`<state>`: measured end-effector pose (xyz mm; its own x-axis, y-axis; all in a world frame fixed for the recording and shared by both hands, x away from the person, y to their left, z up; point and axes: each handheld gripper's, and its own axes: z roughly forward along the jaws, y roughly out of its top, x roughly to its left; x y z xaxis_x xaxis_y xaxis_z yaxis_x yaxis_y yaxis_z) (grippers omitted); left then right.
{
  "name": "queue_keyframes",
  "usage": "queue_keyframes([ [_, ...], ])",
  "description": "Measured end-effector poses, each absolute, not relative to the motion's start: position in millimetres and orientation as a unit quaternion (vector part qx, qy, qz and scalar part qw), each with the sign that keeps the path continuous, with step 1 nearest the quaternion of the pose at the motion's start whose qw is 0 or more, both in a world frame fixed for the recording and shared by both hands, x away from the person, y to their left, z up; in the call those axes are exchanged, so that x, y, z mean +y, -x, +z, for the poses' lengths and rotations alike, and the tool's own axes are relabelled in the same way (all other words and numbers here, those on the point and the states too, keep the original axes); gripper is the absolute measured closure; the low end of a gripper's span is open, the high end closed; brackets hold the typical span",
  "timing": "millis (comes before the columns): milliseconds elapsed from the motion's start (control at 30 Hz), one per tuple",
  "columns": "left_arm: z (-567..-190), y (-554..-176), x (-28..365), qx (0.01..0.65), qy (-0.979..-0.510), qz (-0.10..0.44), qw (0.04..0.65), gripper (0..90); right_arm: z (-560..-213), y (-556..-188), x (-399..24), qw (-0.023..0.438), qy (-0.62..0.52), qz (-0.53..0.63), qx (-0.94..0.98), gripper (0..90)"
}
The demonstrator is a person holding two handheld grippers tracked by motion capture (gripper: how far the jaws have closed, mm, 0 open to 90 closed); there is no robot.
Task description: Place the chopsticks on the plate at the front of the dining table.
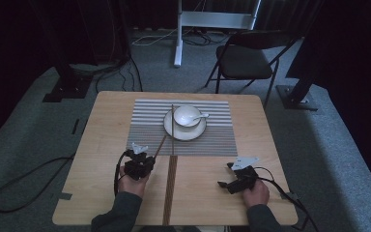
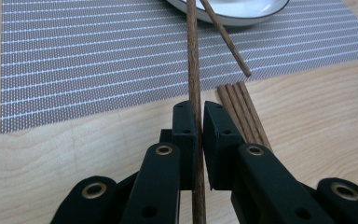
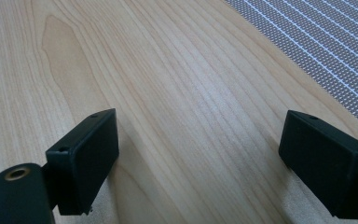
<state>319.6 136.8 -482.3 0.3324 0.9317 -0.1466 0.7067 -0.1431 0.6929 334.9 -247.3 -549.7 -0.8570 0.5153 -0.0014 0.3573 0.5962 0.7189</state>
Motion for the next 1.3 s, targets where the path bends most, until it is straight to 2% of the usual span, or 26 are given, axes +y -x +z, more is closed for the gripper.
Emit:
queue_keyframes([
  [1300,-475,-349,126,0.578,-0.712,0.148,0.371,84.2,-550,-335,-247,0.105,-0.246,0.376,0.887,11.3],
])
